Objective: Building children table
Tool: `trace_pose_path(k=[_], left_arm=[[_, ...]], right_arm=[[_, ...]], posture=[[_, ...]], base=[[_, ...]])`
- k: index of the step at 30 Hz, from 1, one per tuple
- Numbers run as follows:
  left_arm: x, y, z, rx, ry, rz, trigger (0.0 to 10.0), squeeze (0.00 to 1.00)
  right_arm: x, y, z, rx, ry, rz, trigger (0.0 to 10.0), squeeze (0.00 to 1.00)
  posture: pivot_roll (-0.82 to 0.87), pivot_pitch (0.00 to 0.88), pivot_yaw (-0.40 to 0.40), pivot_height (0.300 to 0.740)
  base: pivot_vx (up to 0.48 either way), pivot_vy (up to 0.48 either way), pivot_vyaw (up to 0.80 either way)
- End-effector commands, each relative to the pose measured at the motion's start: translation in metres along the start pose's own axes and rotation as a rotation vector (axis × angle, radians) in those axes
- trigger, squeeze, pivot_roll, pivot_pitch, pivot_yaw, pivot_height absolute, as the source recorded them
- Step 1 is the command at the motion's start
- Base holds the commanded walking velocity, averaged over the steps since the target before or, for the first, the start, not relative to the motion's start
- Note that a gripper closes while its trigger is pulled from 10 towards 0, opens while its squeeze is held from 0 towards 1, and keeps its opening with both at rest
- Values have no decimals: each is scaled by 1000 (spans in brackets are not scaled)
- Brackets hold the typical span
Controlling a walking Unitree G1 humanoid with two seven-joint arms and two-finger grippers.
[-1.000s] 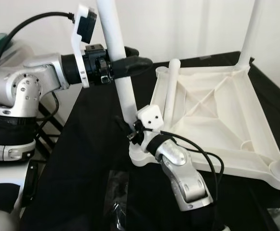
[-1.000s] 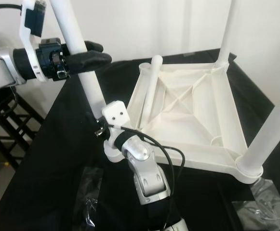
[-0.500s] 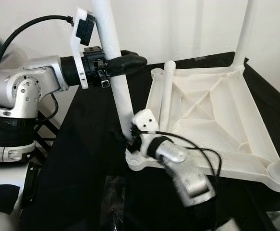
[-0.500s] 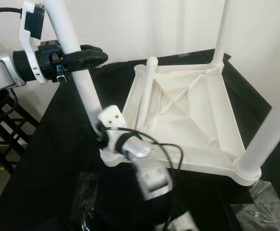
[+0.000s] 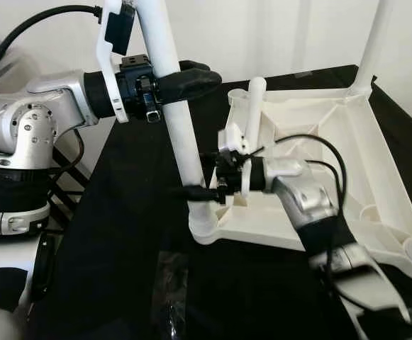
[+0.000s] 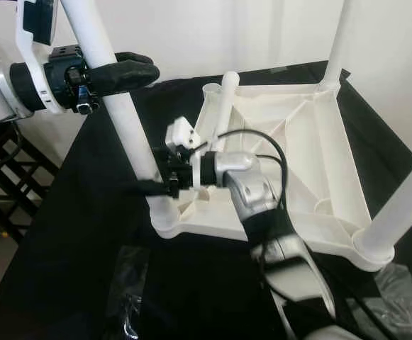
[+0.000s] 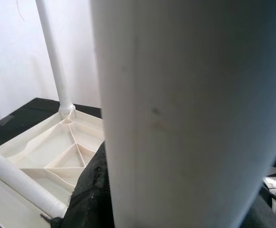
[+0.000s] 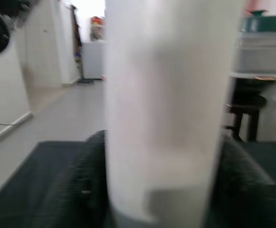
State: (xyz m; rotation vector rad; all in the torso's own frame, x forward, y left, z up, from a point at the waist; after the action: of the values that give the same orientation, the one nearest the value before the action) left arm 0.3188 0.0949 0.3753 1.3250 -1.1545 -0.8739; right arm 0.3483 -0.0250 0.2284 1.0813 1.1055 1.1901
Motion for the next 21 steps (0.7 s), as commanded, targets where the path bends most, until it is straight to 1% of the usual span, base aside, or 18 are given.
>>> trace_pose_path(k=[1, 5, 6, 9, 11, 12, 13, 14, 15, 16, 17, 18, 19, 20, 21], left_arm=[[-2, -12, 1, -33, -7, -48, 0, 0], [-3, -12, 4, -23, -23, -53, 0, 0], [-3, -12, 4, -23, -23, -53, 0, 0], [0, -14, 8, 21, -50, -59, 0, 0], [0, -14, 8, 21, -50, -59, 0, 0], [0, -14, 9, 35, -49, -55, 275, 0], [0, -14, 9, 35, -49, -55, 275, 0], [1, -14, 9, 46, -49, -52, 10000, 1000], [0, -11, 9, 47, -43, -37, 10000, 1000], [0, -11, 9, 47, -43, -37, 10000, 1000], [-6, -6, 6, 50, -8, -17, 10000, 1000], [-20, 3, 1, 30, 44, 12, 10000, 1000], [-30, 8, -1, 16, 78, 32, 10000, 1000], [-47, 12, -4, -8, 126, 47, 10000, 0], [-57, 15, -5, -22, 153, 54, 10000, 0]], right_arm=[[6, -2, -4, 10, 50, 2, 0, 0], [9, -9, -5, 42, 105, -16, 0, 0], [9, -9, -5, 42, 105, -16, 0, 0], [8, -18, -6, 56, 110, -28, 0, 0], [8, -18, -6, 56, 110, -28, 0, 0], [7, -22, -5, 56, 93, -33, 0, 0], [7, -22, -5, 56, 93, -33, 0, 0], [6, -26, -3, 59, 66, -32, 0, 0], [4, -32, 1, 63, 11, -41, 0, 0], [4, -32, 1, 63, 11, -41, 0, 0], [2, -39, 5, 86, -67, -53, 0, 0], [2, -52, 6, 120, -180, -85, 0, 0], [1, -61, 6, 141, -256, -108, 0, 0], [5, -81, 8, 183, -509, -158, 0, 0], [3, -92, 10, 202, -691, -193, 0, 0]], posture=[[14, 28, 134, 740], [17, 31, 135, 740], [17, 31, 135, 740], [13, 32, 137, 740], [13, 32, 137, 740], [13, 32, 137, 740], [13, 32, 137, 740], [2, 36, 139, 740], [-3, 39, 136, 740], [-3, 39, 136, 740], [-9, 49, 132, 740], [-14, 58, 120, 740], [-14, 60, 118, 740], [-8, 66, 108, 740], [-1, 78, 107, 740]], base=[[0, 0, 0], [0, 0, 0], [0, 0, 0], [0, 0, 0], [0, 0, 0], [0, 0, 0], [0, 0, 0], [0, 0, 0], [0, 0, 0], [0, 0, 0], [0, 0, 0], [0, 0, 0], [0, 0, 0], [0, 0, 0], [0, 0, 0]])
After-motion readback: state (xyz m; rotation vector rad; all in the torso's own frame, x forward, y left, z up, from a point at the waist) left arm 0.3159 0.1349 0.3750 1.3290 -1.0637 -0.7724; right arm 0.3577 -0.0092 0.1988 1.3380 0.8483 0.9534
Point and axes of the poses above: a point about 5 cm out from each wrist's last joint towards the gripper, its own x axis pointing out of the wrist towards the gripper, its own y axis along the axis of the wrist's last joint, z = x × y, the point moved 4 cm from there along x, pointing out of the wrist towards the gripper, and after that the axes turned 1 degree about x, right-handed, at the moved point
